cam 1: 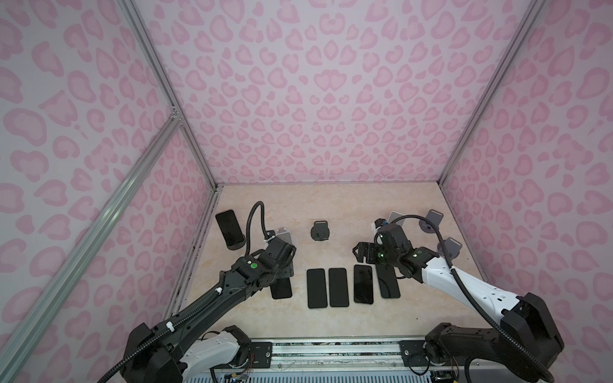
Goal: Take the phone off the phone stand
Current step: 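Lift the phone off the white stand with the left gripper toward the flat phones, then lower the phone flat beside the row of flat phones and open the left gripper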
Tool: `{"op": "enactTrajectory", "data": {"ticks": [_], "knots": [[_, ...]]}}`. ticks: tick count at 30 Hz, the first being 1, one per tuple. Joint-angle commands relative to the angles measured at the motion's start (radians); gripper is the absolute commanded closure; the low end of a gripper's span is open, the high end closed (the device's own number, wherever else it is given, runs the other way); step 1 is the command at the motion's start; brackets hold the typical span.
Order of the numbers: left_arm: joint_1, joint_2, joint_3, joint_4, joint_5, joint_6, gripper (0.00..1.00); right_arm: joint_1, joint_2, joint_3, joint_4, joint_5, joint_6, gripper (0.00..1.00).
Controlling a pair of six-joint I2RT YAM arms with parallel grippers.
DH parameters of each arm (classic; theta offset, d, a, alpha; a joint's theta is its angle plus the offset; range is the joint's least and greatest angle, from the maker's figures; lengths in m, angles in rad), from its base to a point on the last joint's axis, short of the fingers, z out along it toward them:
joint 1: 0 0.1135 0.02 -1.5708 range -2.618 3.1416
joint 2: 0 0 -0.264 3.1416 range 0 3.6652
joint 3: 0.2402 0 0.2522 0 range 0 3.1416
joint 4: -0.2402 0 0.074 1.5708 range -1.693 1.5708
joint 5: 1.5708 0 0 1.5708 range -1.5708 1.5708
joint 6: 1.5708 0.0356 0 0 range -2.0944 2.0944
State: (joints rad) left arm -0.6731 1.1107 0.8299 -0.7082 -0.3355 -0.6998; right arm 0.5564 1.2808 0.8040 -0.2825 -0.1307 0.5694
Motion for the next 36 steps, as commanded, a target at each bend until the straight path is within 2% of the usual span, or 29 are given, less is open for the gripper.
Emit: {"op": "enactTrajectory", "data": {"ticks": [1, 8, 36], "knots": [[-0.029, 0.020, -0.006, 0.008, 0.006, -0.068, 0.53, 0.009, 0.015, 0.014, 0.015, 0.005, 0.006, 0.06], [-0.064, 0.097, -0.003, 0.016, 0.019, -0.094, 0.53, 0.013, 0.029, 0.033, -0.004, 0.005, -0.008, 0.07], [-0.072, 0.262, -0.031, 0.121, 0.055, -0.081, 0.54, 0.002, 0.012, -0.007, 0.012, -0.018, 0.026, 0.11]]}}
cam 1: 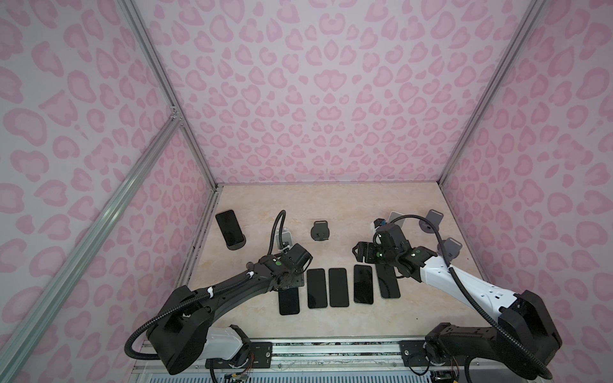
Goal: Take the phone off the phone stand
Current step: 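Lower the phone flat beside the row of flat phones and open the left gripper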
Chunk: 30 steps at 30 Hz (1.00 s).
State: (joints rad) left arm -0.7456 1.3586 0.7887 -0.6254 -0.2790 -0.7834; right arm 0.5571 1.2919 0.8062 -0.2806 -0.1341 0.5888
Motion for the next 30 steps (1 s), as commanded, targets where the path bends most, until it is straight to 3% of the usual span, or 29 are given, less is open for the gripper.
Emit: {"op": "enactTrajectory", "data": {"ticks": [1, 17, 30], "knots": [[0.001, 0.023, 0.014, 0.042, -0.004, 0.009, 0.54, 0.000, 0.001, -0.012, 0.014, -0.018, 0.008, 0.11], [0.000, 0.177, 0.044, 0.132, -0.016, 0.084, 0.54, 0.001, 0.012, -0.017, 0.005, -0.038, 0.015, 0.11], [0.001, 0.257, 0.014, 0.206, -0.002, 0.057, 0.46, 0.000, -0.001, -0.060, 0.008, -0.030, 0.025, 0.10]]}}
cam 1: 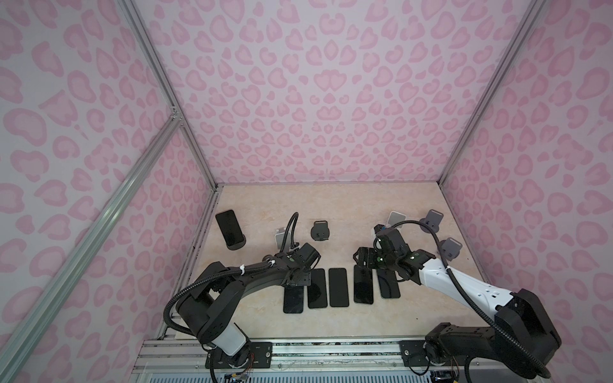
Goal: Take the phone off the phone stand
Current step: 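Lower the phone flat beside the row of flat phones and open the left gripper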
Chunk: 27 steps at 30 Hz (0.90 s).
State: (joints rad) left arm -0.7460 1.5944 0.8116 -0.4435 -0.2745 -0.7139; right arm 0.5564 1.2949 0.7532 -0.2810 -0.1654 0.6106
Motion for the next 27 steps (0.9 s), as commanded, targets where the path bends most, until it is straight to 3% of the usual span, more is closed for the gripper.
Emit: {"op": "enactTrajectory", "data": {"ticks": [1, 27], "knots": [[0.002, 0.026, -0.009, 0.027, -0.006, -0.014, 0.45, 0.000, -0.005, -0.008, 0.007, 0.003, 0.003, 0.10], [0.001, 0.015, -0.065, 0.022, -0.024, -0.038, 0.26, 0.001, 0.026, 0.059, -0.022, -0.019, -0.027, 0.10]]}}
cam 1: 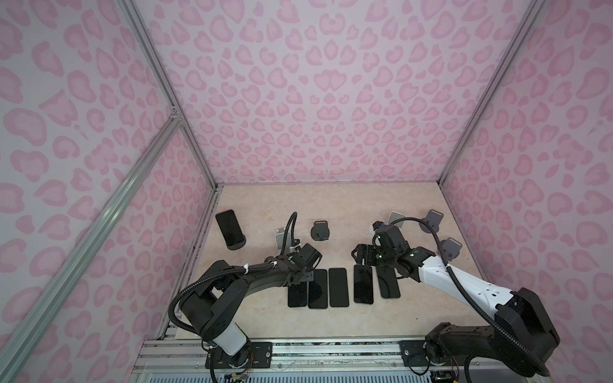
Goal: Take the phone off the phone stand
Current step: 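Lower the phone flat beside the row of flat phones and open the left gripper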
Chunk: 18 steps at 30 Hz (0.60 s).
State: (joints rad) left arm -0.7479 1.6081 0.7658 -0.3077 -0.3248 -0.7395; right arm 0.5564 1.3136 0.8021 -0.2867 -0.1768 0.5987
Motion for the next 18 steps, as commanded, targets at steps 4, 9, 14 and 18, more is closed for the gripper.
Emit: {"op": "enactTrajectory", "data": {"ticks": [4, 9, 14, 18], "knots": [[0.002, -0.014, -0.036, -0.117, 0.022, -0.003, 0.24, 0.000, 0.012, 0.019, -0.014, -0.011, -0.009, 0.10], [0.003, -0.011, -0.037, -0.114, 0.027, 0.016, 0.22, 0.000, 0.012, 0.018, -0.009, -0.013, -0.002, 0.10], [0.002, 0.007, -0.012, -0.131, 0.017, 0.020, 0.21, 0.000, 0.006, 0.017, -0.017, -0.007, -0.004, 0.10], [0.001, 0.017, -0.005, -0.150, 0.004, 0.019, 0.21, 0.000, -0.002, 0.010, -0.018, -0.003, -0.005, 0.10]]}}
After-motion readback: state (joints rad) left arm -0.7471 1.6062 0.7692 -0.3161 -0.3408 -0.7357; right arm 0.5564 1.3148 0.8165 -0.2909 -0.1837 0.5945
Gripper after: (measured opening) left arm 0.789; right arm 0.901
